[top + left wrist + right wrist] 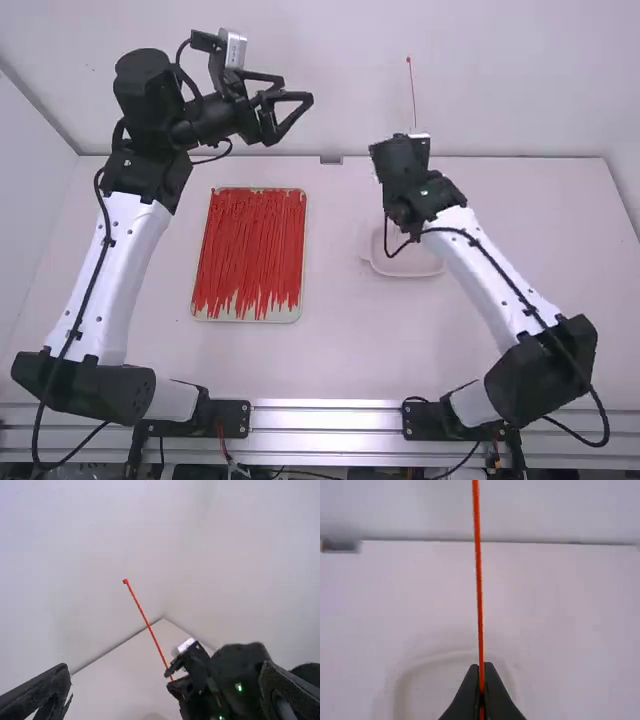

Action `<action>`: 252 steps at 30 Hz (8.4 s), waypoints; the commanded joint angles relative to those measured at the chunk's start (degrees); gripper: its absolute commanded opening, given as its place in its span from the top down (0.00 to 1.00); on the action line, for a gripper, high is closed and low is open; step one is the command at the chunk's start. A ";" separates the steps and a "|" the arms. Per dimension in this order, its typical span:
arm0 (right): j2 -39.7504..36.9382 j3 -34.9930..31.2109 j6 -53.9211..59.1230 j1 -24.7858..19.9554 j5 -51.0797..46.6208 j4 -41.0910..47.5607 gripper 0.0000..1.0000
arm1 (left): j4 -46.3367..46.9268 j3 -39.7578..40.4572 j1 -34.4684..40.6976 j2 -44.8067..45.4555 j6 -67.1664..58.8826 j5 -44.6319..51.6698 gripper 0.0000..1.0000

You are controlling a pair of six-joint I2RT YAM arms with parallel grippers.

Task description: Fasten the cable tie

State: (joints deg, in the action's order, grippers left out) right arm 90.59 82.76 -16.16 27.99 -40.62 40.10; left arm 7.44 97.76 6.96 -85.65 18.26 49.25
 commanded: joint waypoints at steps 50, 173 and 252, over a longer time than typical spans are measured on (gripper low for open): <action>-4.13 1.84 -16.37 29.44 -28.70 7.89 1.00 | -0.31 0.31 8.81 -0.57 10.69 -9.92 0.67; -10.75 1.64 15.93 -10.47 115.60 -36.48 1.00 | -30.88 0.33 4.68 -3.02 16.92 30.64 0.98; -10.75 1.14 85.31 -16.39 110.07 -18.23 0.01 | -6.95 12.85 -4.00 -17.55 35.69 11.21 0.98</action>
State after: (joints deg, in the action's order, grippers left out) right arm 79.81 83.29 63.42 11.51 68.47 21.74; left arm 0.86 108.49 2.85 -103.63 48.62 56.12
